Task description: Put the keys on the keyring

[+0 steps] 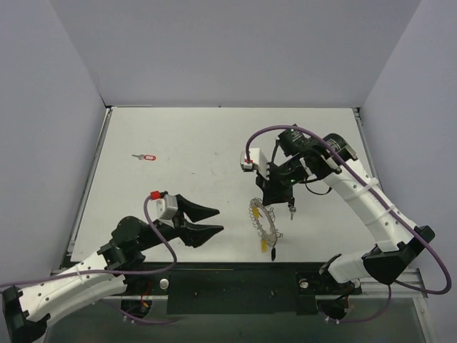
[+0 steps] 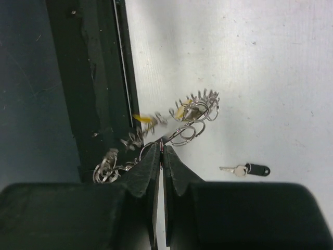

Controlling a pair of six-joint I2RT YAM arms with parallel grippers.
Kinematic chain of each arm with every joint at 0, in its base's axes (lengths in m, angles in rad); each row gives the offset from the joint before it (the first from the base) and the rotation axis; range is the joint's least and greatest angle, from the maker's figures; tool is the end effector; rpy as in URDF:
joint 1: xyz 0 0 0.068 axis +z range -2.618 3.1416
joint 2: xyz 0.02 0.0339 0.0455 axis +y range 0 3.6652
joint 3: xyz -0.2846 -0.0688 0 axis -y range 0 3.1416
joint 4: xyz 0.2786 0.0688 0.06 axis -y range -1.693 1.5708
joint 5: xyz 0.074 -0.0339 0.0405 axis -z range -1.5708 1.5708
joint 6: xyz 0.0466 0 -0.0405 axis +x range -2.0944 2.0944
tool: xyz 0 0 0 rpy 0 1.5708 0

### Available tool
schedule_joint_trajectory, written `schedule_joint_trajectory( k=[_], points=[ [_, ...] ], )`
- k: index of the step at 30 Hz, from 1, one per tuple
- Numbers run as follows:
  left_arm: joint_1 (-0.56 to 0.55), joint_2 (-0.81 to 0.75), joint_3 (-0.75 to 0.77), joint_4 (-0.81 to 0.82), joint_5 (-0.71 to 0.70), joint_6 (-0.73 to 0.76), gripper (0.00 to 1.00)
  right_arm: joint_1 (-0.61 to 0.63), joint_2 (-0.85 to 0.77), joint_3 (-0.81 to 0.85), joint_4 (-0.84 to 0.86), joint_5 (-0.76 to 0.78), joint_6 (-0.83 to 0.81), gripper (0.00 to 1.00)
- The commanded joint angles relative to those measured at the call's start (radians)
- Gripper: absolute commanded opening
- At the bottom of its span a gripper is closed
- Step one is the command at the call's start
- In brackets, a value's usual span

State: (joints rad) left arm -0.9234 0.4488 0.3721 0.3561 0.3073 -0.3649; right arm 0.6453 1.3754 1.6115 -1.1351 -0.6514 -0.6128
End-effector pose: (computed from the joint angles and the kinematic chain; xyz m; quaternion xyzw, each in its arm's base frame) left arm 0.0851 -0.1360 0.3081 0.2814 0.5379 -0.5476 0.5758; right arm 0.2153 0.1974 0.4293 -0.6116 0.6612 0.3071 0.3073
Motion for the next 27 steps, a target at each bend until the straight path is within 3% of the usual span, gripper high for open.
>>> schedule_joint_trajectory(
  k=[1,9,16,22,27],
  points=[
    [-0.153,0.137,-0.001,0.087,-0.275,0.109,0.61,0.053,0.056,0.014,-0.012,-0.065,-0.119,0.0],
    [-0.189,0.291,-0.016,0.095,-0.457,0.107,0.59,0.114,0.181,0.004,0.113,-0.039,-0.036,0.0],
    [-0.189,0.073,-0.065,-0.132,-0.718,-0.083,0.6,0.119,0.385,0.09,0.235,0.099,0.174,0.0],
    [-0.189,-0.099,-0.102,-0.354,-0.81,-0.293,0.6,0.116,0.552,0.154,0.31,0.301,0.378,0.0],
    [-0.187,-0.096,-0.114,-0.434,-0.824,-0.407,0.65,0.086,0.606,0.172,0.328,0.403,0.455,0.18]
  ],
)
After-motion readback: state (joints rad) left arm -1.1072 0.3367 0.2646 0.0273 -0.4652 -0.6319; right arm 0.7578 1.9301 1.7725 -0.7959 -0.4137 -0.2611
